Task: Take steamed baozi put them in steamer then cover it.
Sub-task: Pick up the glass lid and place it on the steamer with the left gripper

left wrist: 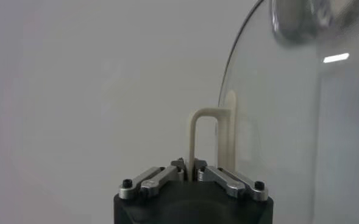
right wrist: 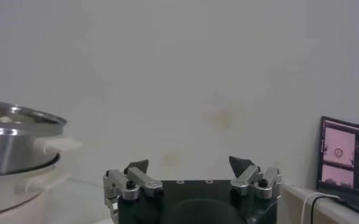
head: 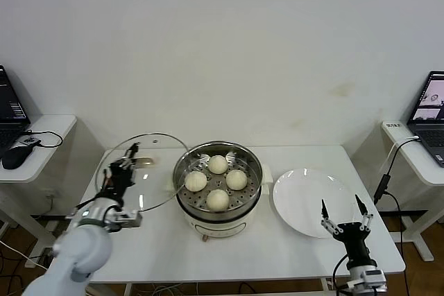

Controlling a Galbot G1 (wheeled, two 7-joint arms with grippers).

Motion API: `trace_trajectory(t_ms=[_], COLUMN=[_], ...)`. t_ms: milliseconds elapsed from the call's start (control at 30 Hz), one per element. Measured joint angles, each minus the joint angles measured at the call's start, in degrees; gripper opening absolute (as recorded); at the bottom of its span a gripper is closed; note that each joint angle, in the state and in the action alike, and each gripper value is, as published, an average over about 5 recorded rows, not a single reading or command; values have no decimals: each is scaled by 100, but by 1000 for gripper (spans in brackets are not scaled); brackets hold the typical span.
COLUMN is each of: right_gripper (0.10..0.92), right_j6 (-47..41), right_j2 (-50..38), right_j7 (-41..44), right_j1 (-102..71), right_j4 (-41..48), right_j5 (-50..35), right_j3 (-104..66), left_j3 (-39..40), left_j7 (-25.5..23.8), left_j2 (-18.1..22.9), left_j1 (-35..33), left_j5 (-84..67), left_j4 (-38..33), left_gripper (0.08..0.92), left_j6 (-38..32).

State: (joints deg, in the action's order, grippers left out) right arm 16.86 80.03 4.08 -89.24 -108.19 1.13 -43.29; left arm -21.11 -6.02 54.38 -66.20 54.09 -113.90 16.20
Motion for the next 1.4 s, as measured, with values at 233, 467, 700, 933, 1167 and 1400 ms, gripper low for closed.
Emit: trace_trajectory(t_ms=[233, 467, 700, 933, 1167, 1400], right_gripper=[823, 823, 823, 823, 823, 823], right_j6=[-41, -51, -44, -29, 5, 21], right_j2=[127, 234, 307, 362, 365, 373], right_j7=[-54, -110, -133, -135, -135, -130], right_j1=[88, 115, 105, 94, 58, 51], right_j4=[65, 134, 154, 195, 214, 225], right_j5=[390, 649, 808, 904, 936, 955], right_j3=[74, 118, 130, 174, 168, 190], left_j3=[833, 1447, 1901, 2200, 2301, 2318], left_j7=[-409, -744, -932, -1039, -1075, -1076], left_j2=[455, 929, 1455, 1869, 2102, 2234], left_j1=[582, 984, 1311, 1493, 1493, 1429], left_j5=[622, 1191, 1625, 1947, 2168, 2316], left_j4=[46, 178, 416, 661, 861, 985], left_gripper=[151, 151, 151, 151, 151, 151], left_j6=[550, 907, 1099, 1154, 1135, 1091])
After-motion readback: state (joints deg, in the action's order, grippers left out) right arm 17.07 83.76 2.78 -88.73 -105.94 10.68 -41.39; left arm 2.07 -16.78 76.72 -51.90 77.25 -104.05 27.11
